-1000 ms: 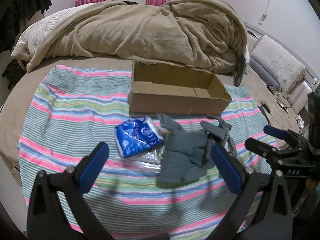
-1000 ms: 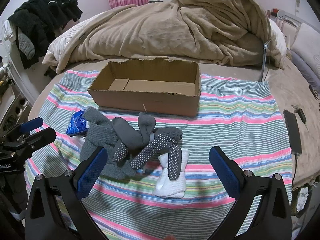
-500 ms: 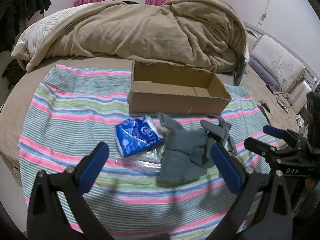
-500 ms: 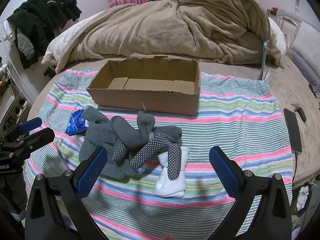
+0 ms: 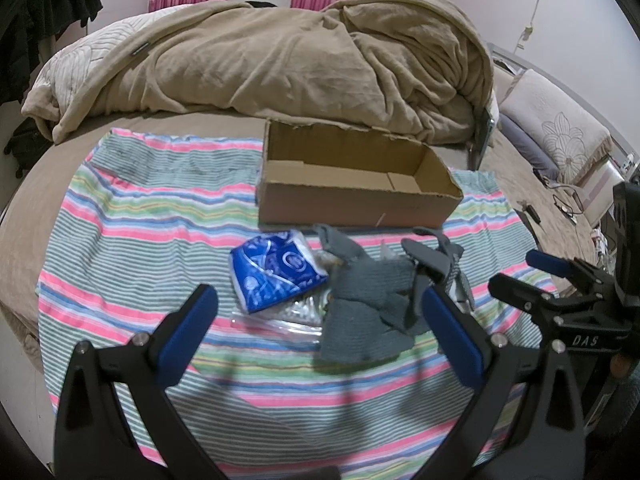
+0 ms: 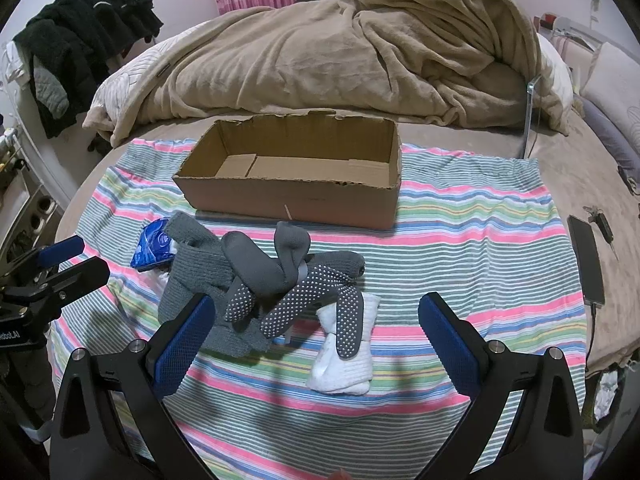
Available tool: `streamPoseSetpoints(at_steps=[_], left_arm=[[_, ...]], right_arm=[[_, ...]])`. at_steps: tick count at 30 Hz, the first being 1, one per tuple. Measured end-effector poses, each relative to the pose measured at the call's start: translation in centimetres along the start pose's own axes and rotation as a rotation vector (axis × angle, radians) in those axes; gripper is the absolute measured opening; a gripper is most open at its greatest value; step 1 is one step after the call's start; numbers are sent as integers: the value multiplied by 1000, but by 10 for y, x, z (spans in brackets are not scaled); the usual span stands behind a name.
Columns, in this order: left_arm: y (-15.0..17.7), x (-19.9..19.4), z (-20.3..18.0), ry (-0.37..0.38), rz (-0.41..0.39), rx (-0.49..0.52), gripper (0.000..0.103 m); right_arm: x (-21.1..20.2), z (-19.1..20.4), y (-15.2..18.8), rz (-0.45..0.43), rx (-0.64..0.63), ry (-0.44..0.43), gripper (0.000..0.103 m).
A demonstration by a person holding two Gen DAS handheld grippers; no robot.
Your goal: Organize objects
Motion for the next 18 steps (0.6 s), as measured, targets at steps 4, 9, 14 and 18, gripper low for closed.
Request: streamPoseSetpoints(at_steps=[4, 9, 14, 18], left_arm=[[0, 0, 0, -1, 1, -1, 102], [0, 0, 0, -2, 0, -1, 102], [0, 0, 0, -1, 0, -2, 102], [2, 2, 1, -3, 3, -3, 102]], right_arm=[[0, 0, 0, -1, 0, 0, 103], [0, 0, 0, -1, 0, 0, 103], [0, -1, 0, 0, -1, 0, 103], [0, -1, -1, 1, 0, 1, 103]])
Point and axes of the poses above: each gripper's, at about its wrist camera, not at the fingertips, and x roughly the way its jaws point, z to its left, y to its underside, the point moved 1 cm from there along x, roughly the way its jaws point, and after that the axes turned 5 degrees about -x, right-handed, at the moved point
